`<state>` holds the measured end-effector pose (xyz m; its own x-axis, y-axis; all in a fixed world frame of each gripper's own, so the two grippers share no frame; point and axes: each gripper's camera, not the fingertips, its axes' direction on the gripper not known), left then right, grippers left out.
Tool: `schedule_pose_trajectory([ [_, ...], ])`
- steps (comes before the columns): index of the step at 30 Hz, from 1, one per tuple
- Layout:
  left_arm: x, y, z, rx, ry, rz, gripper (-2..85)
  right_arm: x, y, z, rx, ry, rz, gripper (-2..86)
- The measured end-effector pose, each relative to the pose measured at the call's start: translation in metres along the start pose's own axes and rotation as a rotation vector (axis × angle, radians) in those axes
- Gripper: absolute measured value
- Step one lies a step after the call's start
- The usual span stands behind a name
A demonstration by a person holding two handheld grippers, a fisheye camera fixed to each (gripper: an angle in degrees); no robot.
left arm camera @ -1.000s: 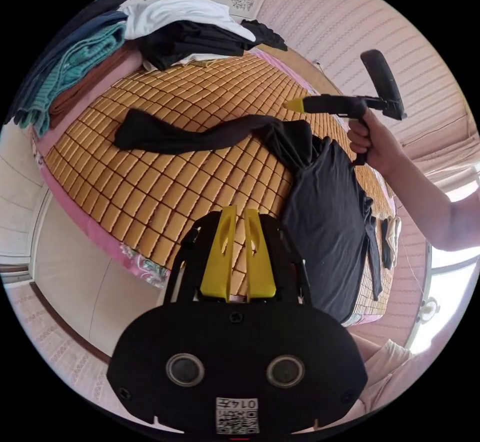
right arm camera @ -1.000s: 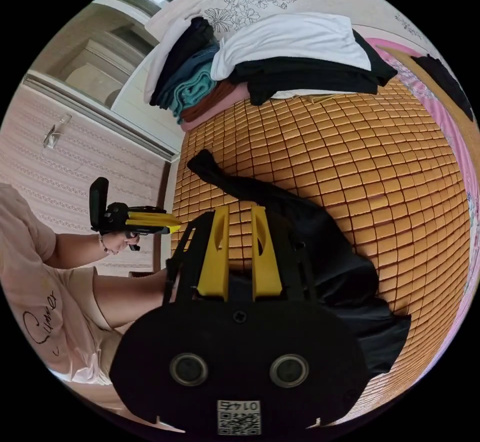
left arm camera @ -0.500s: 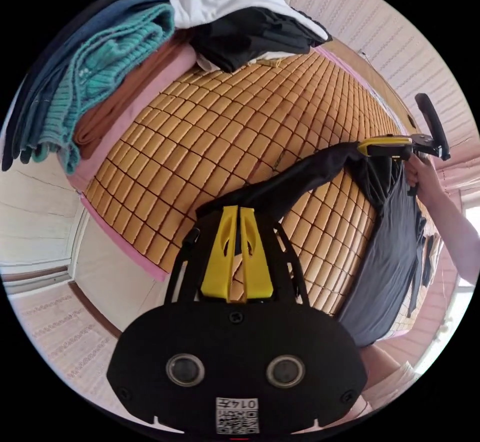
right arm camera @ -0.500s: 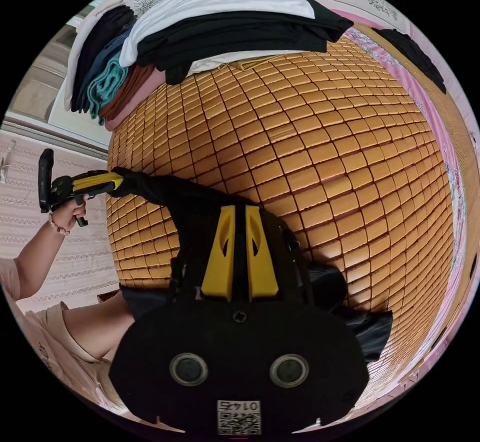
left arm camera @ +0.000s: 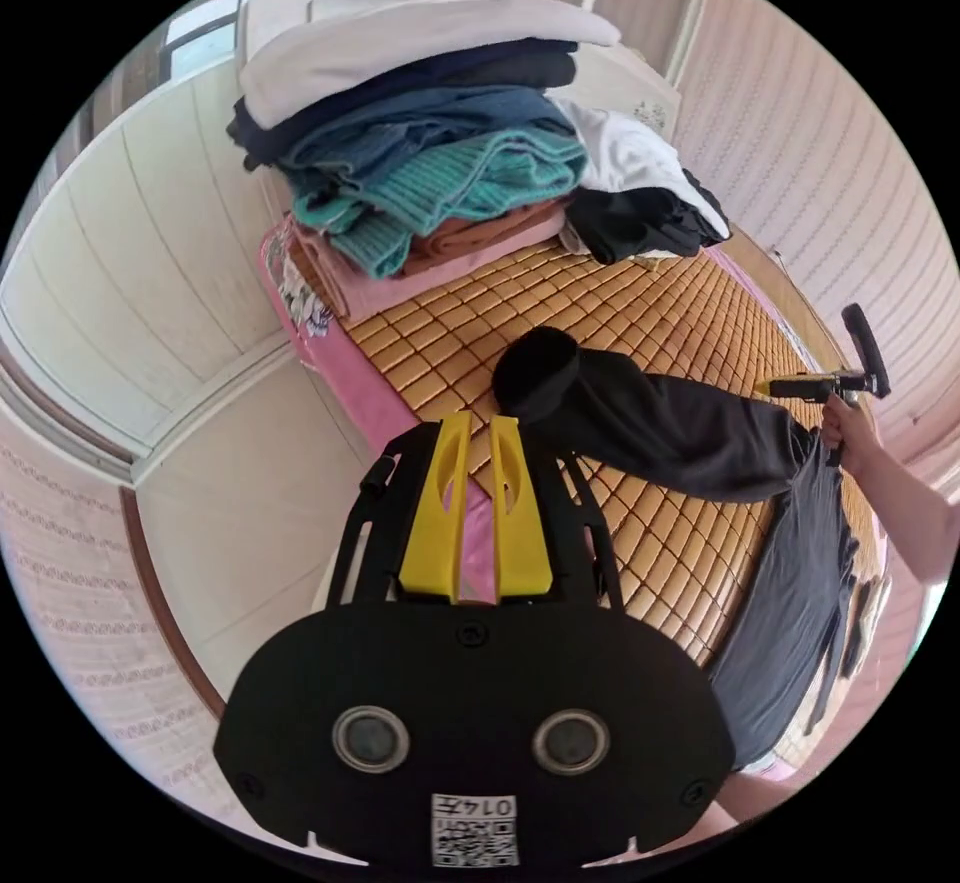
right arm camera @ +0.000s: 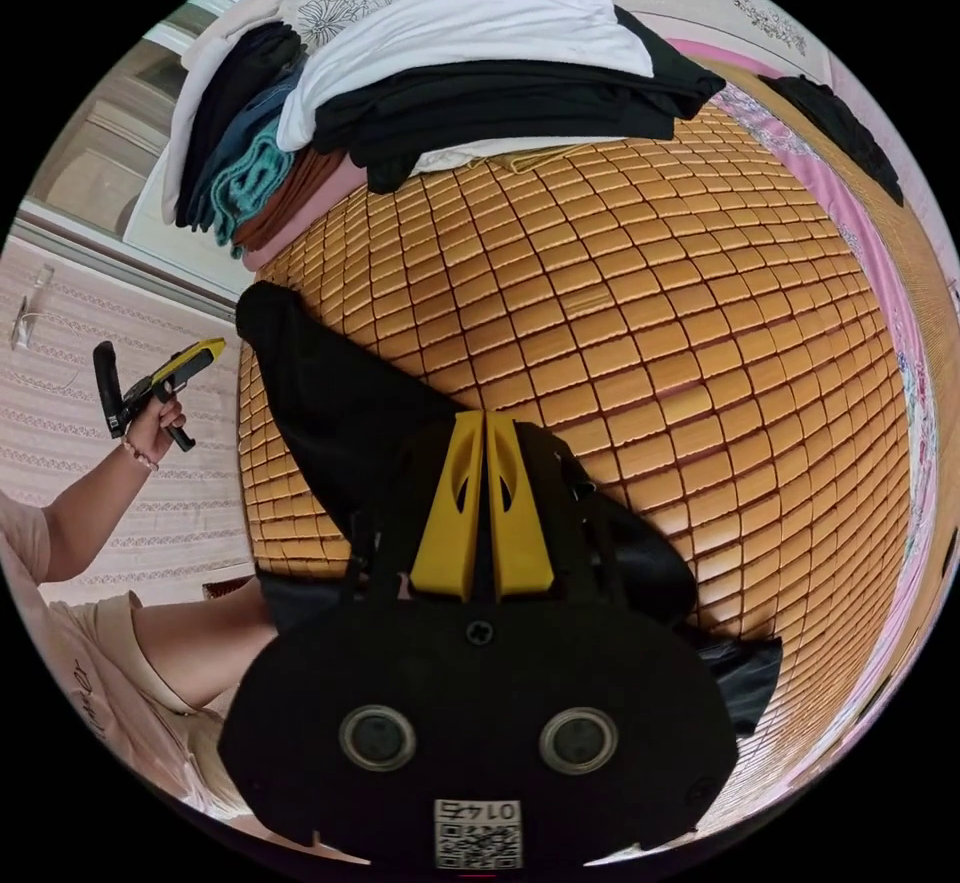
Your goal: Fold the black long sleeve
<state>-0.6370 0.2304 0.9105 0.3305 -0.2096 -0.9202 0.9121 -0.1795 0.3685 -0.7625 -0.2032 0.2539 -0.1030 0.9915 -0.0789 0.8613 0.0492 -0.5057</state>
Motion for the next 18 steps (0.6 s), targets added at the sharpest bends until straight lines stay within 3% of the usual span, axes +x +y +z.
schedule_pose_trajectory([
  [5,-0.008,-0.021,0.008,-0.011,0.079,-0.095,6.2,-0.028,-0.004,0.016,-0.031,0.041,-0.034,-0.3],
  [10,0.01,-0.057,0.036,-0.101,0.178,-0.024,8.7,-0.066,-0.01,0.038,-0.083,0.044,-0.114,-0.4],
  [13,0.024,-0.068,0.066,-0.265,0.083,0.078,6.2,-0.088,-0.011,0.052,-0.121,0.154,-0.164,-0.4],
  [18,0.018,-0.084,0.067,-0.289,-0.03,0.098,-0.3,-0.108,-0.004,0.055,-0.12,0.257,-0.222,-0.4],
])
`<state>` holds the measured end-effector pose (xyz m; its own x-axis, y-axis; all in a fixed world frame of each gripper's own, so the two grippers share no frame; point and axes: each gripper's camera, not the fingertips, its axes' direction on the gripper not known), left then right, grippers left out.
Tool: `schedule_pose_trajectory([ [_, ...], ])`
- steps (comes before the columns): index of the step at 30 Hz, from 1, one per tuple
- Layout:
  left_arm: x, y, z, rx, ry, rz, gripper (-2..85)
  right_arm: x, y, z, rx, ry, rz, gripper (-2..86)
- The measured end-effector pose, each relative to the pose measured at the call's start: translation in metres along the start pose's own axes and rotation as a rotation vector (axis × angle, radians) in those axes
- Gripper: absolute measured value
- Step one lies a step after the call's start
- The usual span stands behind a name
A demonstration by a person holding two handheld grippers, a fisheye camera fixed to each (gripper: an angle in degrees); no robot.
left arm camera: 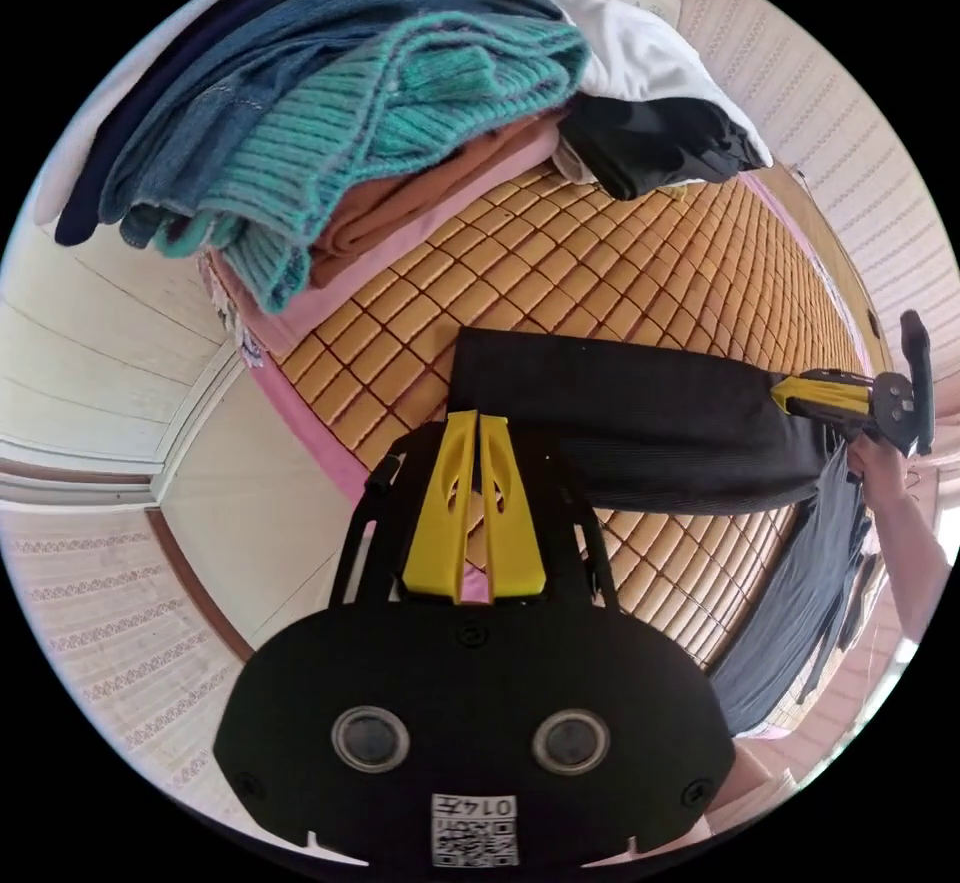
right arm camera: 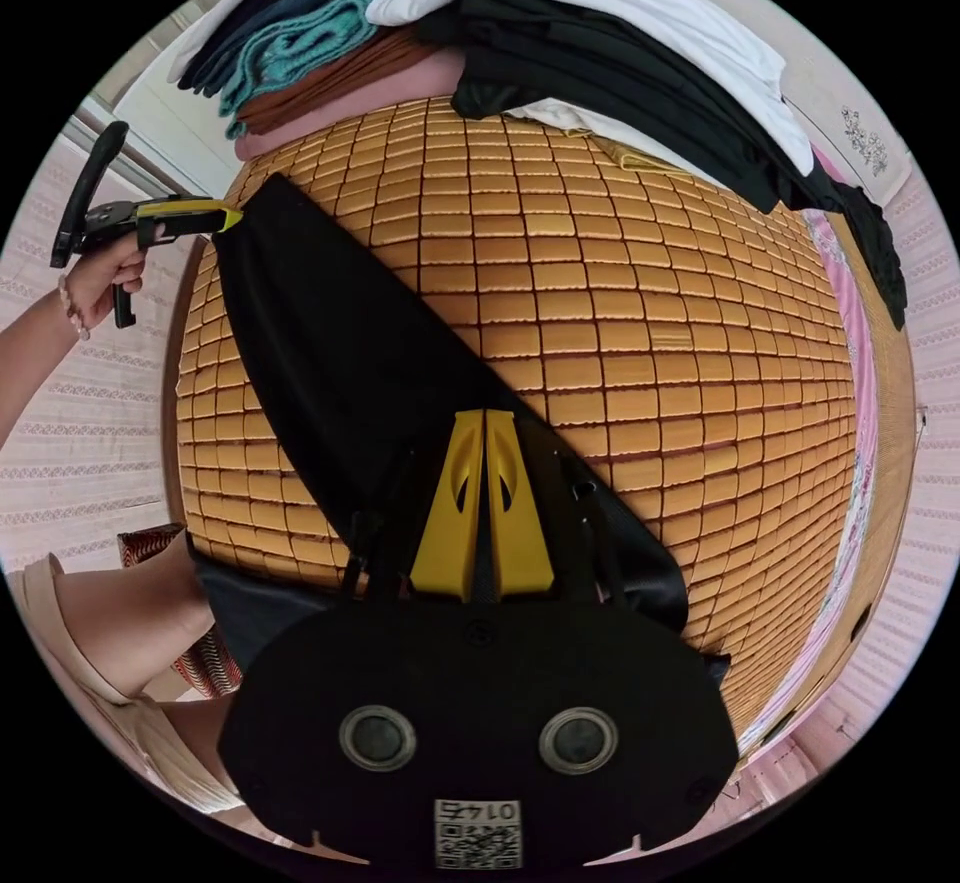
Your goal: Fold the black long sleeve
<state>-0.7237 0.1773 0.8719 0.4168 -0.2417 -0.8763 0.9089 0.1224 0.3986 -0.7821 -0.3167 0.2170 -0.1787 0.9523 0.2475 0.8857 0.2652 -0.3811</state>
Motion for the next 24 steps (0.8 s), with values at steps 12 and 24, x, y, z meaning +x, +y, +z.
schedule_pose_trajectory([
  [12,-0.039,0.023,-0.03,0.098,0.141,-0.23,5.1,0.003,0.037,-0.043,0.095,-0.128,0.094,-0.4],
  [24,0.005,0.054,-0.002,0.135,0.134,-0.145,8.9,-0.073,-0.006,-0.095,0.235,-0.264,-0.152,6.4],
])
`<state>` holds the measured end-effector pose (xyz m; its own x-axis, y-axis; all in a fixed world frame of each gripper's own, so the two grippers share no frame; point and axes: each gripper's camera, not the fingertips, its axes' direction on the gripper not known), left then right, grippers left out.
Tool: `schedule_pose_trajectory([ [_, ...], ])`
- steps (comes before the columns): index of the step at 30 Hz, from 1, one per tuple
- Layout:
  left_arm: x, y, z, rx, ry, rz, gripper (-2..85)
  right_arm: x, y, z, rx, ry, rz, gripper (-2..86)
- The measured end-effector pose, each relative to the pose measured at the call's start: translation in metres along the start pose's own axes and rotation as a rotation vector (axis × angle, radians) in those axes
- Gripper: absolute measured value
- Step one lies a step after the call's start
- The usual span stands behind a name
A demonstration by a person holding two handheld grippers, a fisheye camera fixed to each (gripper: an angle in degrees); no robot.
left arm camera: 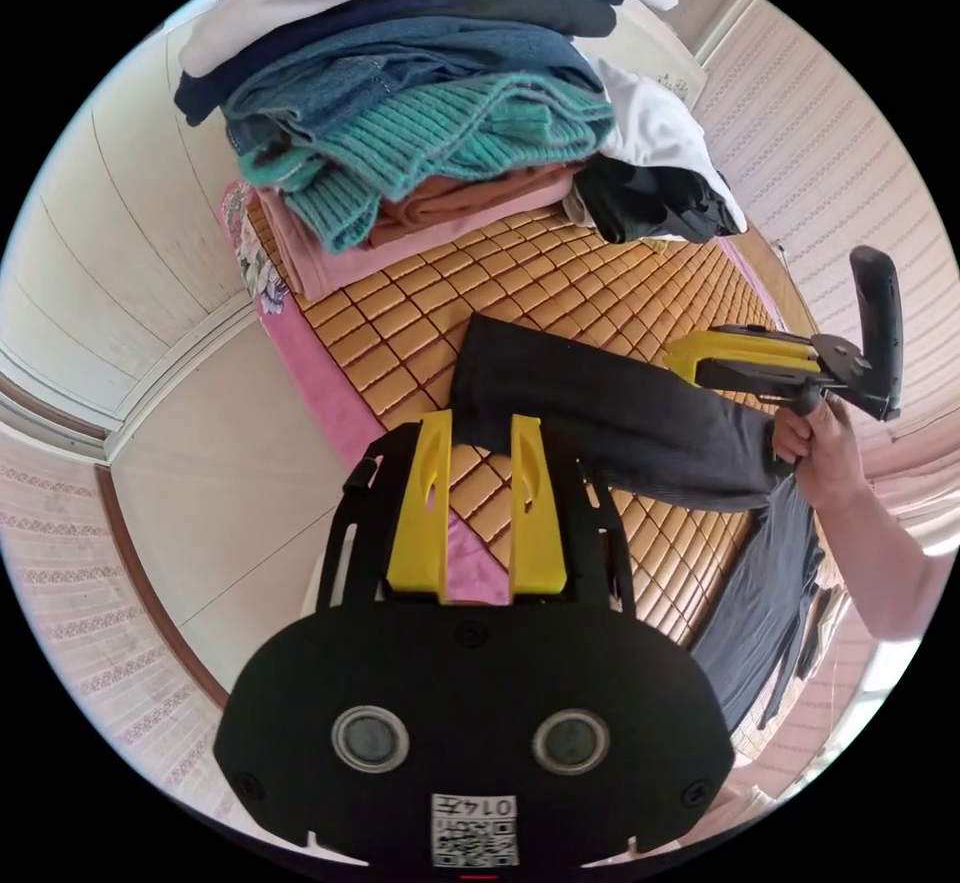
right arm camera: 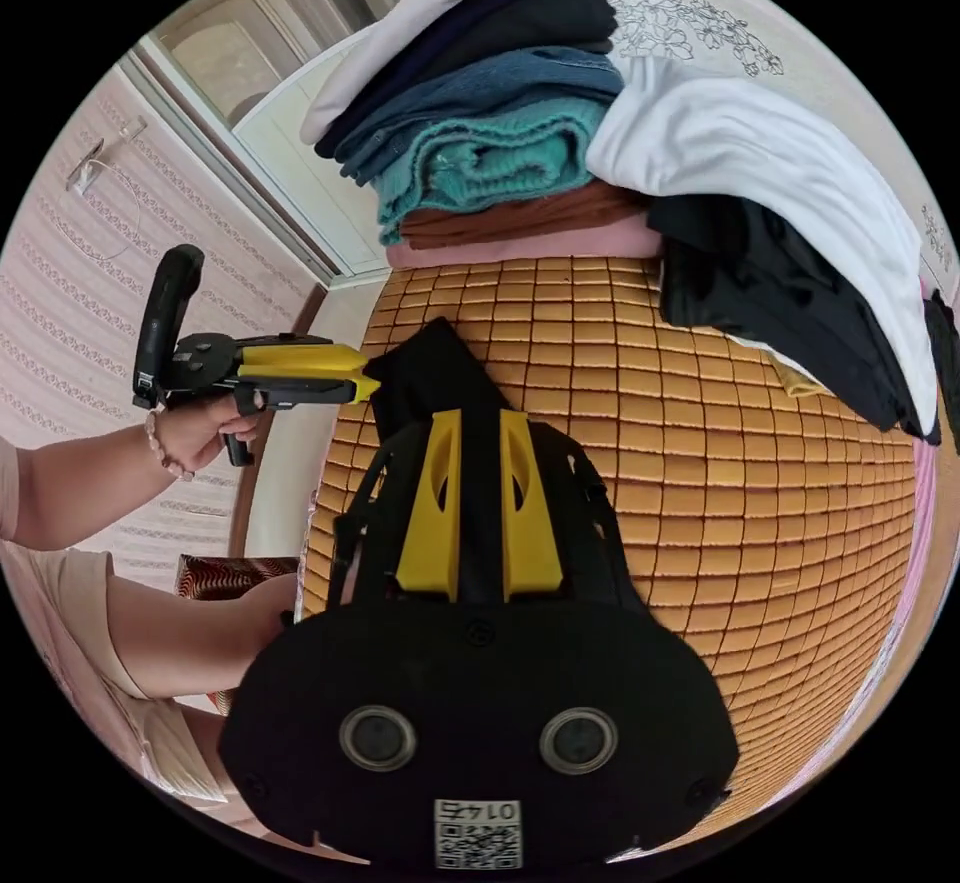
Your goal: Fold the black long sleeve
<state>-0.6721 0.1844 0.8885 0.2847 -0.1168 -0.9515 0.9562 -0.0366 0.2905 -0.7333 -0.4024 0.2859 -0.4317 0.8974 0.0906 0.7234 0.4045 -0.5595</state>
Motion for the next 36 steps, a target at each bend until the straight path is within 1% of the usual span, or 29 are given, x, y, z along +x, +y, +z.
schedule_pose_trajectory([
  [2,0.005,-0.001,0.017,-0.039,-0.025,0.012,8.7,-0.016,-0.016,0.008,-0.012,0.018,-0.049,7.0],
  [5,0.014,0.002,0.03,-0.057,-0.067,0.041,7.4,-0.031,-0.033,0.032,-0.103,0.091,-0.08,6.2],
  [6,0.016,0.003,0.031,-0.055,-0.072,0.051,7.1,-0.03,-0.031,0.041,-0.162,0.118,-0.056,3.0],
  [7,0.018,0.004,0.032,-0.056,-0.075,0.054,5.9,-0.032,-0.022,0.031,-0.103,0.155,-0.053,0.9],
  [8,0.019,0.006,0.033,-0.06,-0.071,0.05,4.7,-0.032,-0.017,0.026,-0.091,0.165,-0.051,0.5],
  [10,0.023,0.01,0.034,-0.058,-0.049,0.04,3.2,-0.025,0.001,0.007,-0.091,0.118,-0.019,-0.5],
  [12,0.034,0.016,0.029,-0.015,-0.039,0.058,2.2,-0.015,0.018,-0.015,-0.08,0.084,0.012,-0.7],
  [13,0.045,0.021,0.02,0.03,-0.026,0.079,1.5,-0.007,0.034,-0.037,-0.037,0.045,0.041,-0.7],
  [14,0.06,0.026,0.007,0.091,0.011,0.118,1.0,-0.001,0.042,-0.051,-0.007,0.021,0.06,-0.6],
  [15,0.068,0.029,-0.001,0.125,0.039,0.142,0.8,0.009,0.063,-0.082,0.06,-0.023,0.098,-0.5],
  [16,0.086,0.036,-0.018,0.188,0.106,0.206,0.6,0.021,0.089,-0.119,0.137,-0.046,0.149,-0.4],
  [17,0.106,0.042,-0.034,0.227,0.177,0.261,0.4,0.027,0.104,-0.139,0.183,-0.059,0.173,-0.4],
  [18,0.115,0.045,-0.04,0.238,0.221,0.284,0.3,0.039,0.139,-0.181,0.276,-0.091,0.218,-0.3],
  [19,0.137,0.052,-0.053,0.256,0.343,0.336,0.2,0.05,0.179,-0.225,0.373,-0.111,0.276,-0.3],
  [20,0.162,0.062,-0.065,0.274,0.477,0.392,0.1,0.055,0.201,-0.247,0.42,-0.118,0.304,-0.2],
  [21,0.176,0.068,-0.07,0.277,0.543,0.426,0.1,0.062,0.248,-0.289,0.506,-0.132,0.354,-0.2],
  [22,0.207,0.081,-0.078,0.266,0.659,0.498,0.0,0.064,0.297,-0.329,0.57,-0.132,0.399,-0.3],
  [23,0.244,0.096,-0.083,0.235,0.756,0.576,0.0,0.063,0.321,-0.348,0.591,-0.12,0.428,-0.3],
  [24,0.263,0.104,-0.085,0.213,0.803,0.62,0.0,0.056,0.368,-0.382,0.621,-0.091,0.48,-0.3],
  [25,0.301,0.123,-0.089,0.16,0.894,0.7,0.0,0.044,0.412,-0.412,0.625,-0.055,0.536,-0.3],
  [26,0.339,0.144,-0.093,0.106,0.985,0.791,0.0,0.037,0.433,-0.425,0.617,-0.036,0.566,-0.3],
  [28,0.391,0.18,-0.096,0.019,1.059,0.93,0.1,0.006,0.509,-0.464,0.563,0.014,0.707,-0.3],
  [29,0.419,0.205,-0.095,-0.044,1.088,1.012,0.1,-0.002,0.527,-0.47,0.548,0.021,0.746,-0.3],
  [30,0.432,0.218,-0.093,-0.078,1.107,1.049,0.2,-0.017,0.561,-0.476,0.509,0.026,0.826,-0.3],
  [31,0.454,0.243,-0.086,-0.16,1.127,1.105,0.3,-0.031,0.594,-0.477,0.469,0.03,0.919,-0.3],
  [32,0.472,0.267,-0.077,-0.245,1.135,1.144,0.4,-0.037,0.61,-0.476,0.455,0.024,0.96,-0.3],
  [33,0.48,0.28,-0.071,-0.287,1.141,1.166,0.5,-0.048,0.64,-0.471,0.435,0.01,1.045,-0.3],
  [35,0.507,0.332,-0.046,-0.431,1.072,1.271,0.9,-0.063,0.681,-0.457,0.427,-0.018,1.147,-0.2],
  [36,0.513,0.345,-0.04,-0.464,1.044,1.305,1.0,-0.07,0.704,-0.444,0.412,-0.04,1.216,-0.2],
])
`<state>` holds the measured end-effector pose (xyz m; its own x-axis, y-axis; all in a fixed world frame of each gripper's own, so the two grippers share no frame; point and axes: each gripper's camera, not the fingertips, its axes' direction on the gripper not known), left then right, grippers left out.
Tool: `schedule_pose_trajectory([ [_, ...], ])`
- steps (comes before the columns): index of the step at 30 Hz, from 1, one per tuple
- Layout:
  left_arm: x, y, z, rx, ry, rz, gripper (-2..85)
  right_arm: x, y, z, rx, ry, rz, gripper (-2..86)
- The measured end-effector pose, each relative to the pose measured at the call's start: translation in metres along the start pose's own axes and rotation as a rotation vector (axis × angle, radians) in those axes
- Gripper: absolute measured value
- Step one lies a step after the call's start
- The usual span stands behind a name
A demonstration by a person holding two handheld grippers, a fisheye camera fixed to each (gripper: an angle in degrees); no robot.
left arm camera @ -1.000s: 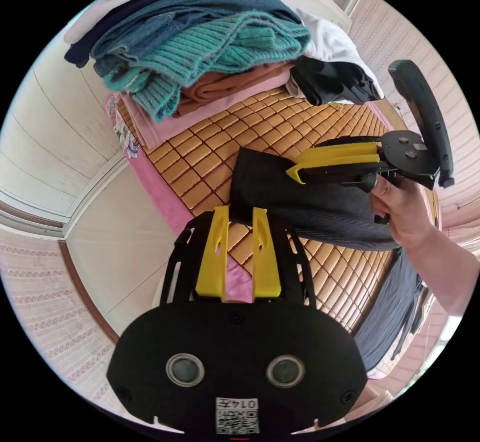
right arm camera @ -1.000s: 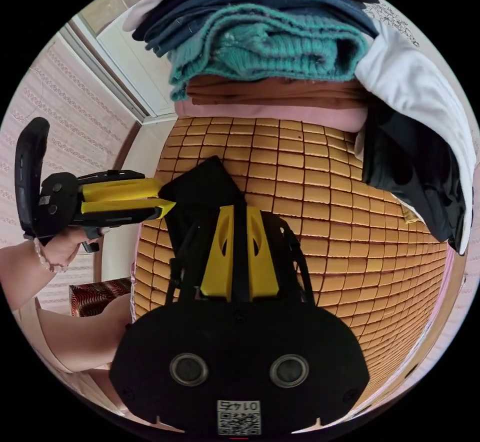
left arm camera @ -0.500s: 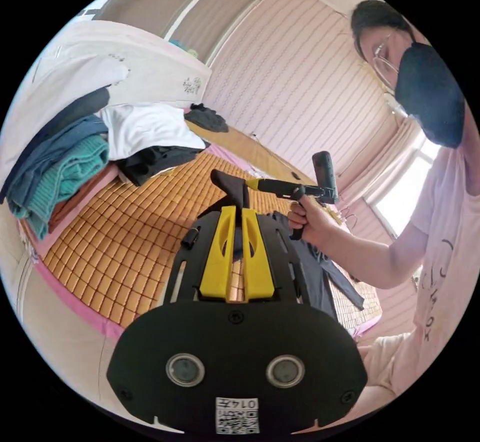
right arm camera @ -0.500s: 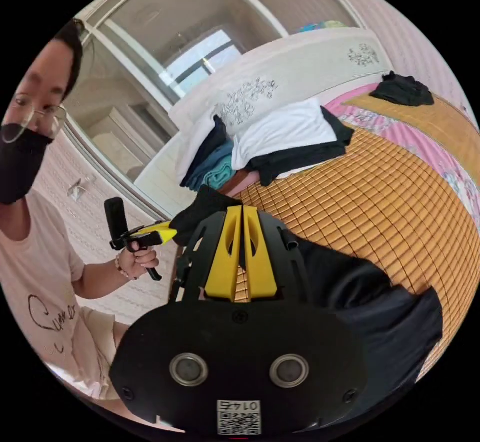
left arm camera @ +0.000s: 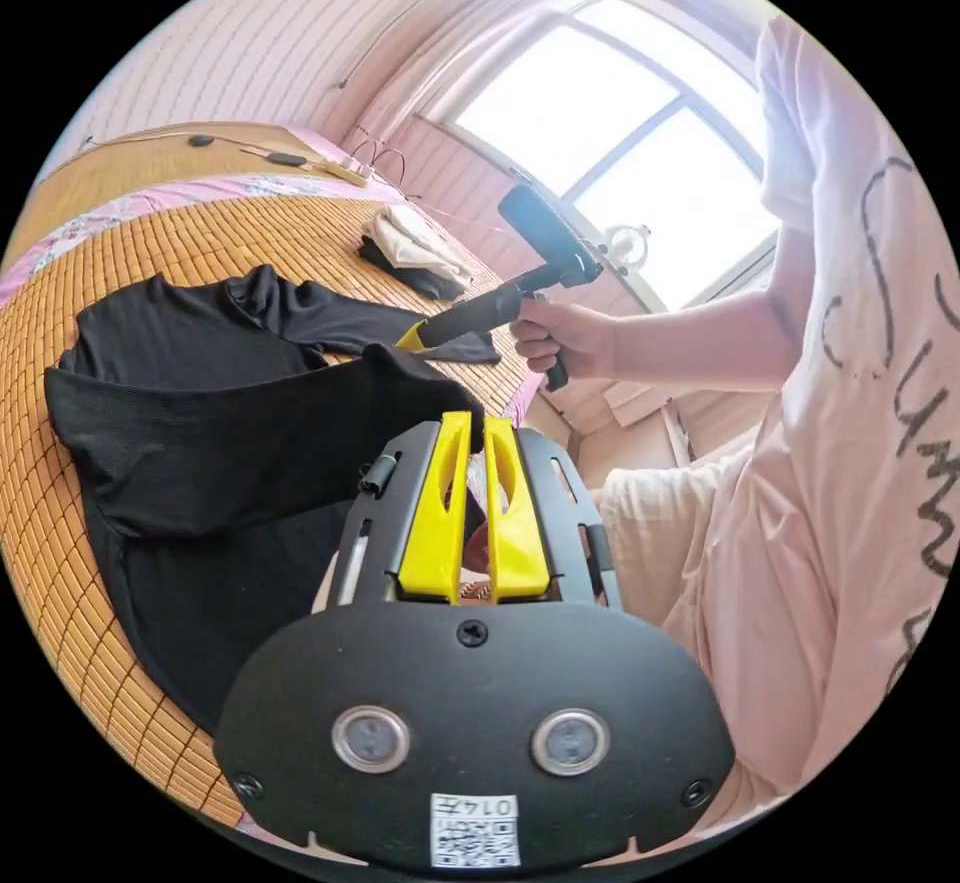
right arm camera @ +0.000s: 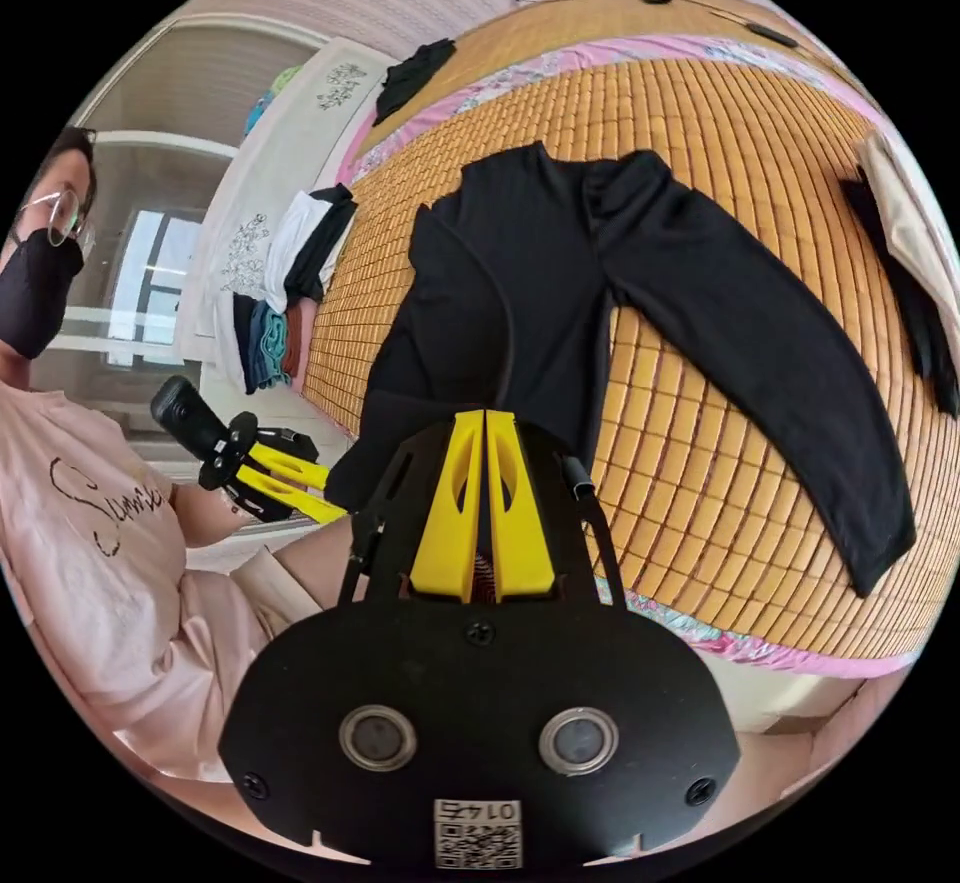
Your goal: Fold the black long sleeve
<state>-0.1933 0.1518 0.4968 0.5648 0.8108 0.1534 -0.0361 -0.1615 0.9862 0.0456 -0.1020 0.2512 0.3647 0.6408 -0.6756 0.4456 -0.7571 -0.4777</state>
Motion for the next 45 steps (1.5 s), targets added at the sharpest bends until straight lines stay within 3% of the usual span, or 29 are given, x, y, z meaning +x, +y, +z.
schedule_pose_trajectory([
  [2,0.009,-0.001,0.051,-0.154,-0.042,0.052,1.6,0.027,0.021,0.005,-0.018,-0.022,0.102,-0.1],
  [7,0.011,-0.004,0.124,-0.313,-0.061,0.078,2.8,0.065,0.061,0.001,-0.044,0.014,0.266,0.2],
  [16,0.029,0.0,0.245,-0.592,-0.082,0.294,2.4,0.028,0.065,-0.001,-0.182,0.095,0.149,8.5],
  [19,0.025,0.008,0.266,-0.672,-0.046,0.292,2.7,0.02,0.076,0.012,-0.265,0.172,0.162,7.3],
  [24,0.005,0.003,0.254,-0.66,-0.085,0.257,3.8,0.02,0.108,-0.006,-0.274,0.219,0.251,1.9],
  [29,-0.063,-0.003,0.199,-0.551,-0.404,0.169,5.9,0.025,0.136,-0.031,-0.253,0.152,0.316,1.4],
  [31,-0.085,-0.004,0.199,-0.572,-0.432,0.16,6.2,0.018,0.148,-0.036,-0.263,0.156,0.316,1.3],
  [33,-0.104,-0.001,0.211,-0.657,-0.425,0.159,5.0,0.011,0.159,-0.039,-0.268,0.154,0.319,1.3],
  [38,-0.129,-0.015,0.177,-0.674,-0.352,0.182,-0.1,-0.014,0.192,-0.058,-0.293,0.164,0.321,1.2],
  [45,-0.177,-0.008,0.125,-0.727,-0.338,0.167,3.7,-0.057,0.254,-0.072,-0.34,0.125,0.305,1.0],
])
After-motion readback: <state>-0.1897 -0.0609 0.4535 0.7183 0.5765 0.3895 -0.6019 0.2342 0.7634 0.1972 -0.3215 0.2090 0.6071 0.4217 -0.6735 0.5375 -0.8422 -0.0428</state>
